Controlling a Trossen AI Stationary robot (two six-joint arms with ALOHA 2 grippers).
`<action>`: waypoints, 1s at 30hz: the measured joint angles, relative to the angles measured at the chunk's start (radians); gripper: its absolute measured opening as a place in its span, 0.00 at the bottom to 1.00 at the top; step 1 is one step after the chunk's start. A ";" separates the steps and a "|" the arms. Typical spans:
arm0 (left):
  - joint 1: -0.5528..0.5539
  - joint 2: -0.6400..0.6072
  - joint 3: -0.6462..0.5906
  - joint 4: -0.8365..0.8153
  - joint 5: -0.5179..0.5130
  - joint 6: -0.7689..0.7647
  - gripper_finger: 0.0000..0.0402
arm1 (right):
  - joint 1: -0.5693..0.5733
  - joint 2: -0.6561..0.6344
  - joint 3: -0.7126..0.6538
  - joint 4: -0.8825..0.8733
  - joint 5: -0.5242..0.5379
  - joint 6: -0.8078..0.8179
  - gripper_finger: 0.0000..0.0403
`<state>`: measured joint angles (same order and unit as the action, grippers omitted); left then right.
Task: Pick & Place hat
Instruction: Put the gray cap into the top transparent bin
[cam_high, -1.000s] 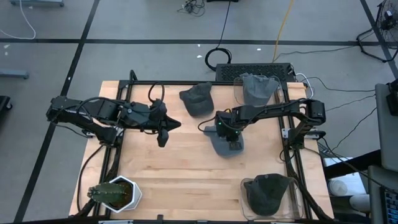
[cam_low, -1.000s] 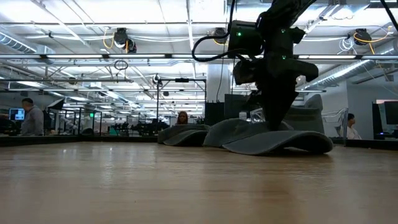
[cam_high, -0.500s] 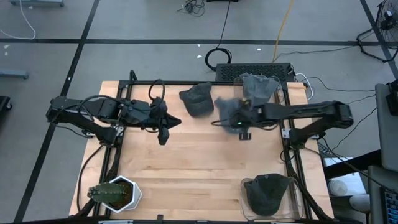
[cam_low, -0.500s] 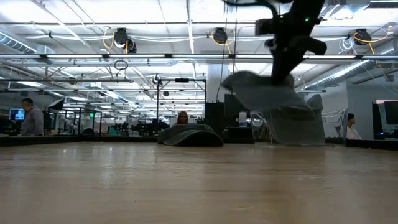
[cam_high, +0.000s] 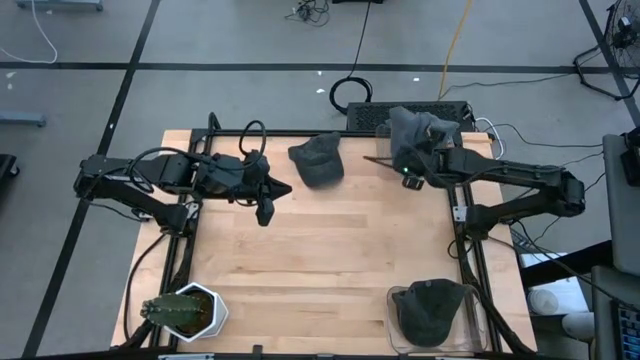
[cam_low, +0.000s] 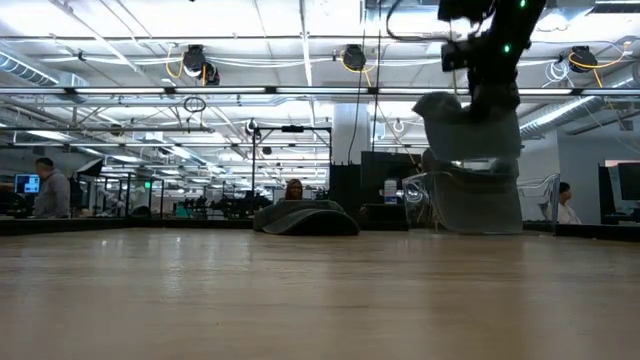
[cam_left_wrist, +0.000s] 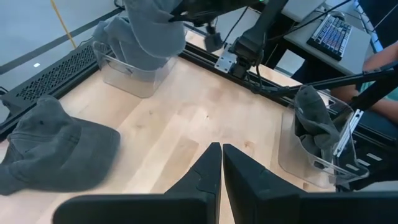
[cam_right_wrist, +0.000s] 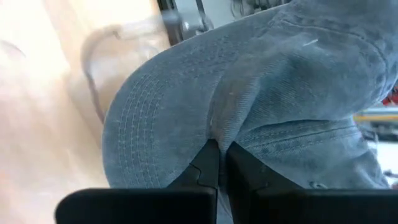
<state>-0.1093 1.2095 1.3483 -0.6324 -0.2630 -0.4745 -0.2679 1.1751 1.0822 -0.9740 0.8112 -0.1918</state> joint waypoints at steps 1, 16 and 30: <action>0.000 0.000 0.000 0.000 0.000 -0.003 0.06 | -0.025 -0.001 -0.019 0.018 0.000 -0.020 0.01; -0.006 0.000 0.001 0.000 0.052 -0.088 0.06 | -0.166 -0.084 -0.277 0.478 0.018 -0.473 0.01; -0.002 0.000 0.001 0.000 0.026 -0.111 0.06 | -0.204 -0.194 -0.481 0.657 -0.055 -0.583 0.01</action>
<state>-0.1116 1.2095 1.3491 -0.6323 -0.2374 -0.5854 -0.4721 0.9811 0.6012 -0.3173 0.7566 -0.7745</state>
